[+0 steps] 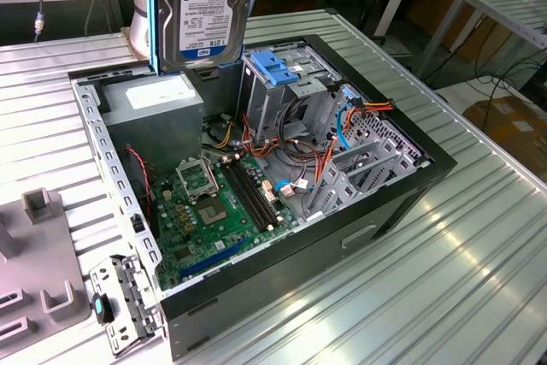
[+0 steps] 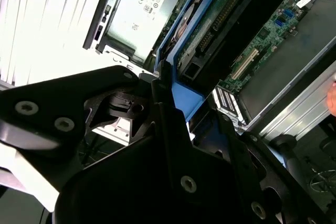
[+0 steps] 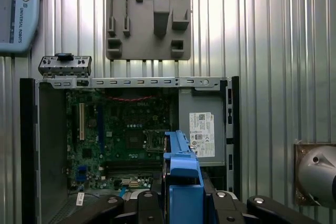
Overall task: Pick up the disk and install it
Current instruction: 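Insert the disk into the insertion slot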
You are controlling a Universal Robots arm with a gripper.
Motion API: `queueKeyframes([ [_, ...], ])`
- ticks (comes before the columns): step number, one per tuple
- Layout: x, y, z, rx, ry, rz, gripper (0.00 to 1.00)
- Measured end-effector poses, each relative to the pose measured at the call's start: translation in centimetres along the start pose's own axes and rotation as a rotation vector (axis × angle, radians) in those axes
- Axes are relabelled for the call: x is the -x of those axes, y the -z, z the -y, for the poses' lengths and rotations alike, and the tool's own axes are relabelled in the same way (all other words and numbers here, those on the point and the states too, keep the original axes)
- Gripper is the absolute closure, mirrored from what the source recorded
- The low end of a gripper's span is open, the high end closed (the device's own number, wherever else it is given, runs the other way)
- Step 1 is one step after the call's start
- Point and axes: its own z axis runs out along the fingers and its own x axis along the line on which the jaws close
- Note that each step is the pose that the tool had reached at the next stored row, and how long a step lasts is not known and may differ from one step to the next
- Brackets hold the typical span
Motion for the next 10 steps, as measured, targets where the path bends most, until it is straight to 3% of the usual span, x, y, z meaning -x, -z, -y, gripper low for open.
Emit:
queueKeyframes([
  [10,-1.23,0.04,0.02,0.0,0.0,0.0,0.63],
])
